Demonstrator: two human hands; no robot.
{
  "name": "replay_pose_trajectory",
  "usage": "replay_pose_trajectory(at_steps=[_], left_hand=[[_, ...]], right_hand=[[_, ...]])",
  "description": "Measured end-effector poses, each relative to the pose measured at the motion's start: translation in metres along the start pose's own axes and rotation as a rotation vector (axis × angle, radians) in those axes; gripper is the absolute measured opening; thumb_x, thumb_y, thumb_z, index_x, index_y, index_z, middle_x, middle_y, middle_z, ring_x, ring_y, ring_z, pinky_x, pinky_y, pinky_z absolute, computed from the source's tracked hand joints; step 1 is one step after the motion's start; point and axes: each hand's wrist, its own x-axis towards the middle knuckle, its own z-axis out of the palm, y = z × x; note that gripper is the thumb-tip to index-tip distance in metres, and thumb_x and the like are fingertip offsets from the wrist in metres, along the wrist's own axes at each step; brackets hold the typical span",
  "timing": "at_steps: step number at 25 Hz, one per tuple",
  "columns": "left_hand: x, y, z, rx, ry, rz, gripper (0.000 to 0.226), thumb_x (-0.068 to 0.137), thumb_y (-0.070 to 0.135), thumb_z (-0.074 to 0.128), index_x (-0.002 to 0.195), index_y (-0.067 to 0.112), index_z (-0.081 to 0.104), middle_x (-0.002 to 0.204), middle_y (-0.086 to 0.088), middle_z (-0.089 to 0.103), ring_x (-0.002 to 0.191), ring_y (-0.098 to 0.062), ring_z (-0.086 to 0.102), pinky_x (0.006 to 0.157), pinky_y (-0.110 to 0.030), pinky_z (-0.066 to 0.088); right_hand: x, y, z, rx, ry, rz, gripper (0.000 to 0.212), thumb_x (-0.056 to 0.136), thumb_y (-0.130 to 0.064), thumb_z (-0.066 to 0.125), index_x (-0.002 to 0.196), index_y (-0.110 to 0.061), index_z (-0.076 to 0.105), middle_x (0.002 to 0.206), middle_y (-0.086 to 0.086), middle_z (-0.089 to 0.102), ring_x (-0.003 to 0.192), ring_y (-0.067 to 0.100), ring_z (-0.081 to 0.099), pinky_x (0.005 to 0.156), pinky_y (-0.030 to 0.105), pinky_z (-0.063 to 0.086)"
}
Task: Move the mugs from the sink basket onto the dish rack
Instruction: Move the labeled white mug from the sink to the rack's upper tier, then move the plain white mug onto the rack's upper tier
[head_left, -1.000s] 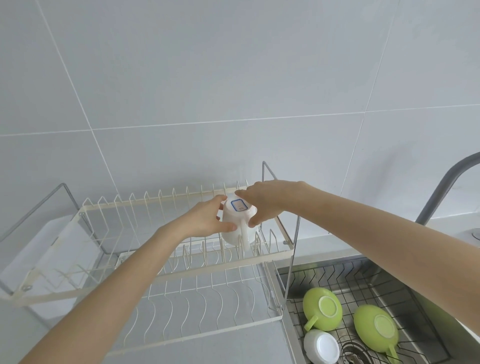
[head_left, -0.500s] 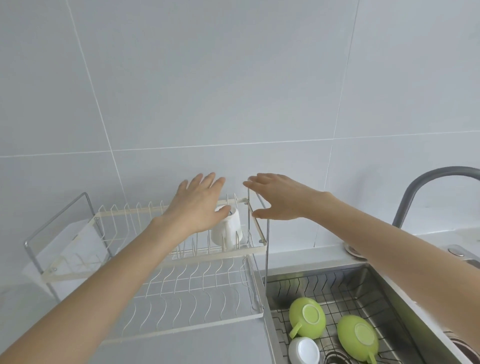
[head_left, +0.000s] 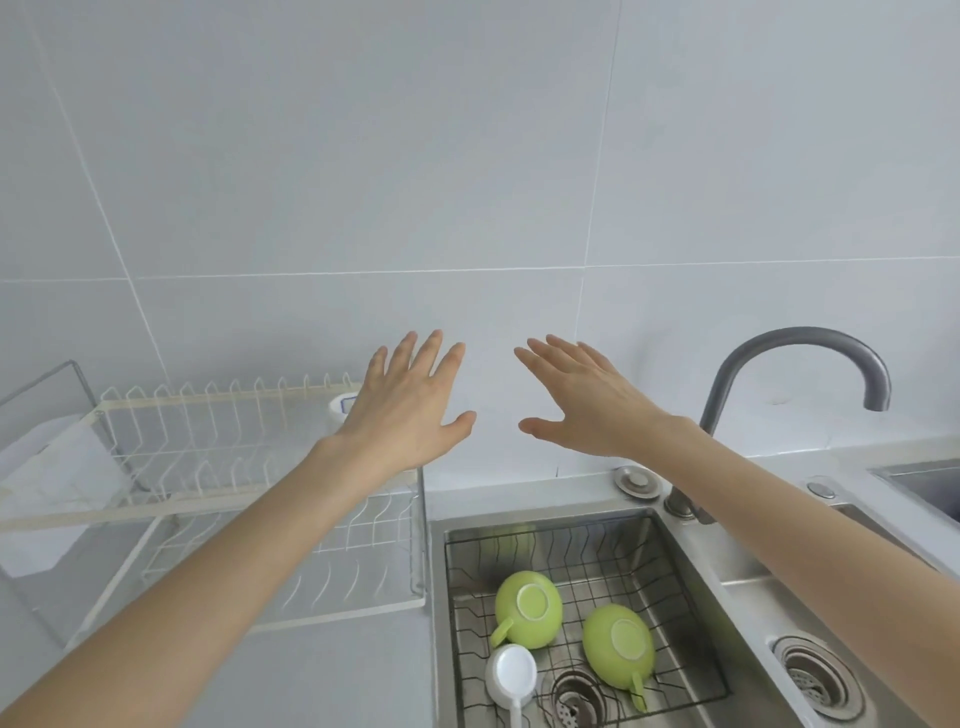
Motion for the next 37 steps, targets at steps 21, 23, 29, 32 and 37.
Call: replay_pose_trajectory(at_steps=[21,23,29,32,37], left_hand=[[-0.003,0.075,0.185,-0.285,-0.393,-0.177,0.072,0.091,0.041,0.043,0.146,0.018,0.002,0.158,-0.005,0.004,0.145,-0.021,0.009,0.117,-0.038,0.018],[-0.008,0.075,0.208,-0.329,-0.453,-0.208,0.071,0.091,0.04,0.042,0.146,0.019,0.002,0.158,-0.002,0.004,0.145,-0.019,0.01,0.116,-0.035,0.021],[-0.025,0.072,0.272,-0.503,-0.614,-0.338,0.065,0.092,0.035,0.044,0.145,0.019,0.011,0.156,0.002,0.014,0.139,-0.019,0.027,0.107,-0.035,0.033],[-0.03,0.074,0.298,-0.525,-0.682,-0.385,0.062,0.092,0.031,0.044,0.144,0.017,0.013,0.155,0.003,0.017,0.137,-0.019,0.032,0.103,-0.035,0.037],[-0.037,0.078,0.338,-0.589,-0.8,-0.469,0.062,0.091,0.027,0.044,0.144,0.016,0.013,0.154,-0.001,0.019,0.134,-0.024,0.036,0.101,-0.038,0.041]], right_hand=[[-0.038,0.085,0.19,0.302,-0.352,-0.044,0.077,0.087,-0.039,0.053,0.147,-0.018,0.01,0.159,0.004,0.009,0.147,0.019,0.004,0.119,0.034,0.002],[-0.042,0.082,0.214,0.35,-0.415,-0.018,0.076,0.088,-0.038,0.053,0.147,-0.018,0.011,0.158,0.004,0.01,0.147,0.019,0.006,0.12,0.034,0.006],[-0.051,0.067,0.281,0.56,-0.646,0.128,0.072,0.089,-0.032,0.054,0.147,-0.019,0.014,0.158,0.006,0.013,0.145,0.023,0.014,0.116,0.039,0.023],[-0.056,0.057,0.312,0.651,-0.739,0.19,0.07,0.09,-0.03,0.052,0.147,-0.018,0.014,0.157,0.008,0.014,0.143,0.025,0.02,0.114,0.04,0.029],[-0.059,0.041,0.355,0.802,-0.821,0.29,0.059,0.091,-0.024,0.05,0.143,-0.012,0.025,0.146,0.01,0.037,0.133,0.027,0.037,0.104,0.034,0.035]])
